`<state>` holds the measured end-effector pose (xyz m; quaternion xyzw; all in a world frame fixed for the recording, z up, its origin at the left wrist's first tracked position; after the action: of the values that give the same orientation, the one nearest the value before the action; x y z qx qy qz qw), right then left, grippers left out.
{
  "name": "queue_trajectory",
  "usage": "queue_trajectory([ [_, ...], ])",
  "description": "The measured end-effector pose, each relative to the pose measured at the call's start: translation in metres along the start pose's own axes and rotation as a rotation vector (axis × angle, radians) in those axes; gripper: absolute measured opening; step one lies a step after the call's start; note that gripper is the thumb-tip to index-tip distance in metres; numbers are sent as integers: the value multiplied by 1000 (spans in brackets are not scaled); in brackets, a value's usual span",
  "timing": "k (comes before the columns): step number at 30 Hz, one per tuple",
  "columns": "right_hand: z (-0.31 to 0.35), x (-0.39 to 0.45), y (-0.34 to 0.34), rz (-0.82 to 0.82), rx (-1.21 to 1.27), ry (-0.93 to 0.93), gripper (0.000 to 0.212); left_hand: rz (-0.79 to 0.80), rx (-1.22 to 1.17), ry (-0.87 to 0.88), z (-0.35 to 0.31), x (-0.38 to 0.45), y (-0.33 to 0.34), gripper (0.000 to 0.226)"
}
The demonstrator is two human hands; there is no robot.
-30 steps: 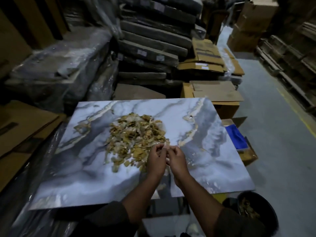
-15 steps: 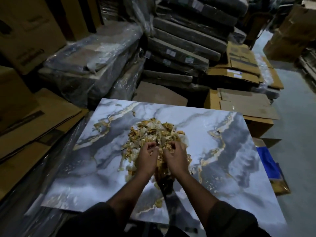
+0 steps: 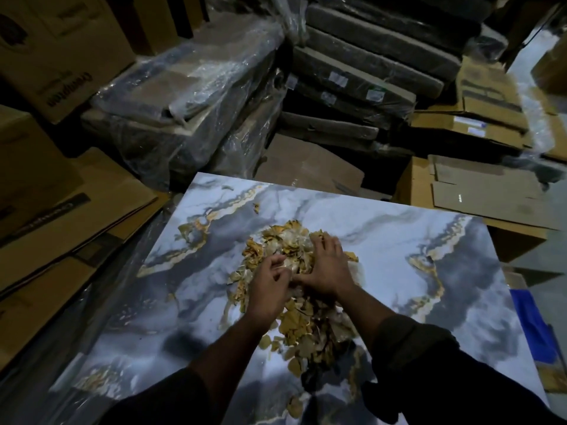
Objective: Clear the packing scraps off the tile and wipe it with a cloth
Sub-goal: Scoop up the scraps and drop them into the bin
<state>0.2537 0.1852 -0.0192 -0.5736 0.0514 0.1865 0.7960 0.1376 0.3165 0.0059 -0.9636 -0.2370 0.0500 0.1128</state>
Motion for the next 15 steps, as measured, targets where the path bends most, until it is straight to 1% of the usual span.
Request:
queue_trajectory([
  [1, 0, 2, 4, -1, -30, 0, 120, 8, 6, 2, 2, 2, -1, 30],
  [3, 0, 0, 7, -47, -49, -2, 112, 23, 4, 3, 6, 6, -2, 30],
  [6, 7, -10, 6, -151, -45, -42, 89, 38, 3, 4, 11, 12, -4, 28],
  [9, 14, -21, 5, -212, -34, -111, 68, 65, 21, 3, 15, 17, -4, 28],
  [11, 17, -25, -1, -244, 20, -140, 55, 67, 49, 25, 12, 20, -5, 26],
  [15, 24, -32, -17, -273, 225, -165, 34, -43, 130, 140, -5, 30, -17, 23],
])
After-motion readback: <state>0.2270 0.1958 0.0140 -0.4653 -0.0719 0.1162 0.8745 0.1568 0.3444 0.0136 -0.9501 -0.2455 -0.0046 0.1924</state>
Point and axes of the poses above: each hand's wrist, its own x-axis towards the middle knuckle, its own y-axis out of the palm, z = x × y, the point moved 10 cm from there along x, towards the middle knuckle, and after that the axes turned 13 degrees about y, right-handed, at the moved point
